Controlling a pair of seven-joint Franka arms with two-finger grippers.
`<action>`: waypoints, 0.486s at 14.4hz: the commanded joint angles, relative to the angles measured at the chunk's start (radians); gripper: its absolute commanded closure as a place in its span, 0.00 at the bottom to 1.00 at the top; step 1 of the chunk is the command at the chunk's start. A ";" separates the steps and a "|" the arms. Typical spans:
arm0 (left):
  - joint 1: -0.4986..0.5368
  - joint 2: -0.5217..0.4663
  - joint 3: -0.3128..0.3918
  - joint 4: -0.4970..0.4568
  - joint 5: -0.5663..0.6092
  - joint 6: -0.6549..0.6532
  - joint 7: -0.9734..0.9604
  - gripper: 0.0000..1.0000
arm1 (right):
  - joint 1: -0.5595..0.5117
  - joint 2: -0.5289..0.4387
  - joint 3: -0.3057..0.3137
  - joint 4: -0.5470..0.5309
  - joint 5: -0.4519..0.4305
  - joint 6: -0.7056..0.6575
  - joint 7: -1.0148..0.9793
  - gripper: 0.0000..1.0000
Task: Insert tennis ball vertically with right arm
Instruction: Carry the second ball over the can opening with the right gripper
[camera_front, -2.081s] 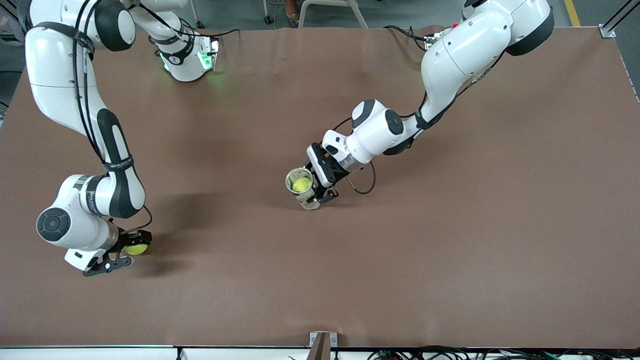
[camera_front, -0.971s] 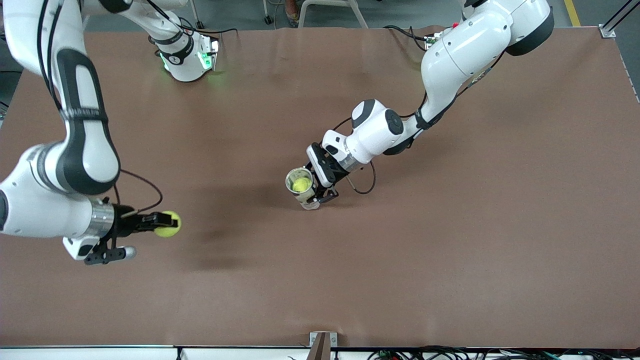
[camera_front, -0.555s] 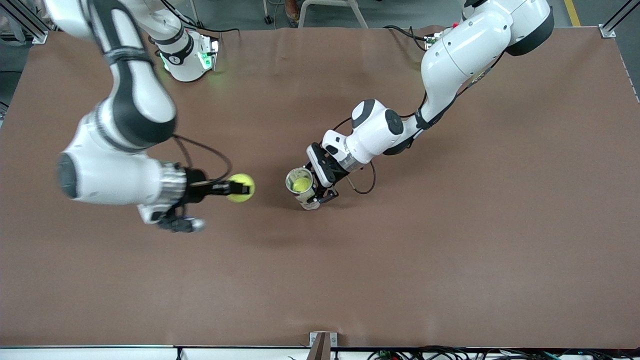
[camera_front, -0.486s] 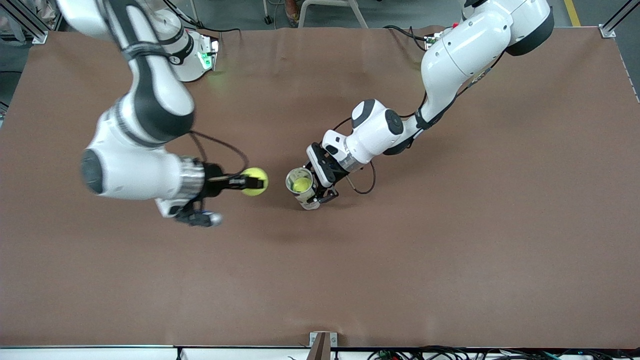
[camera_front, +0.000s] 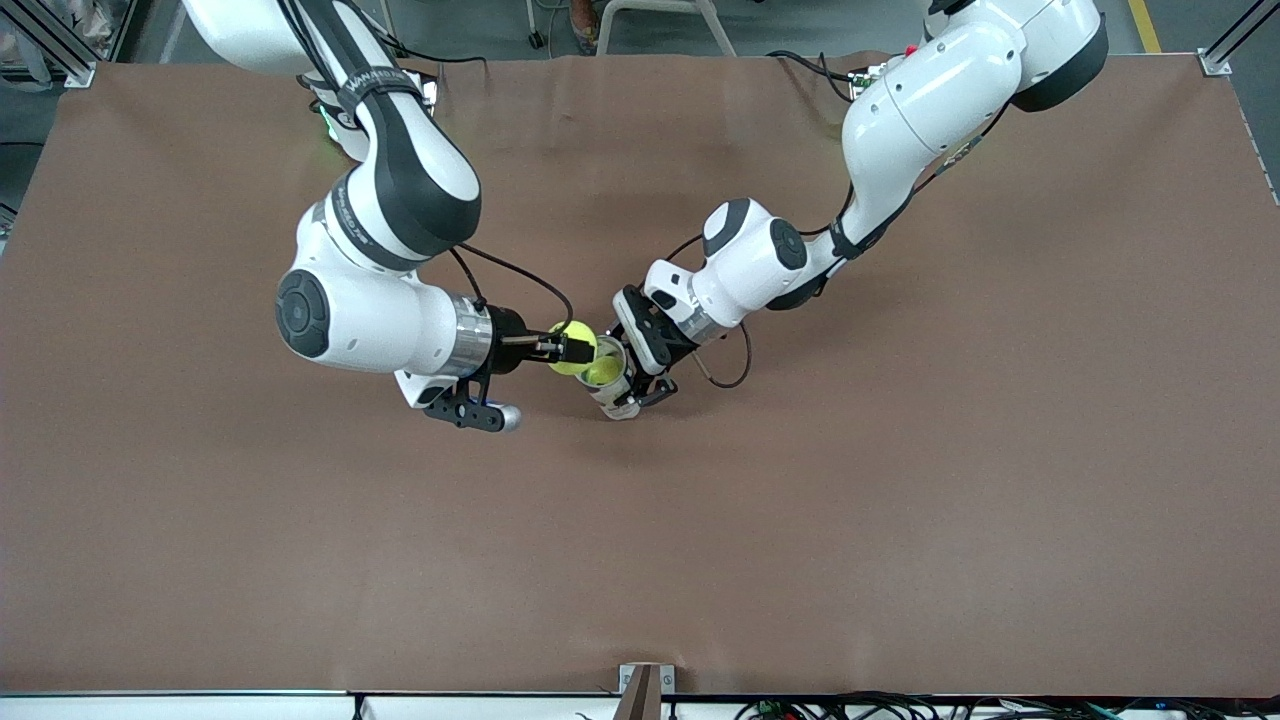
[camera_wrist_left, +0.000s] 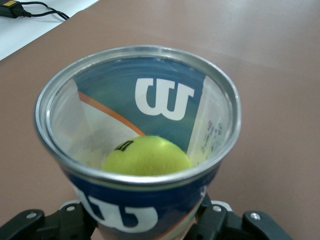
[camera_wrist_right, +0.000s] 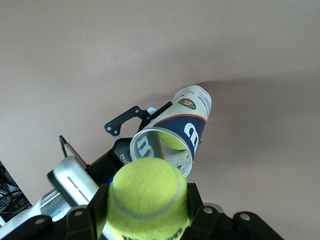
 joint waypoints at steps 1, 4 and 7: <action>0.006 0.007 -0.008 -0.010 -0.024 0.003 0.011 0.26 | 0.028 0.016 -0.010 -0.011 0.023 0.040 0.017 0.68; 0.006 0.009 -0.008 -0.010 -0.024 0.003 0.011 0.26 | 0.034 0.036 -0.010 -0.011 0.023 0.046 0.016 0.68; 0.006 0.007 -0.008 -0.010 -0.024 0.003 0.009 0.26 | 0.036 0.039 -0.010 -0.011 0.022 0.050 0.014 0.68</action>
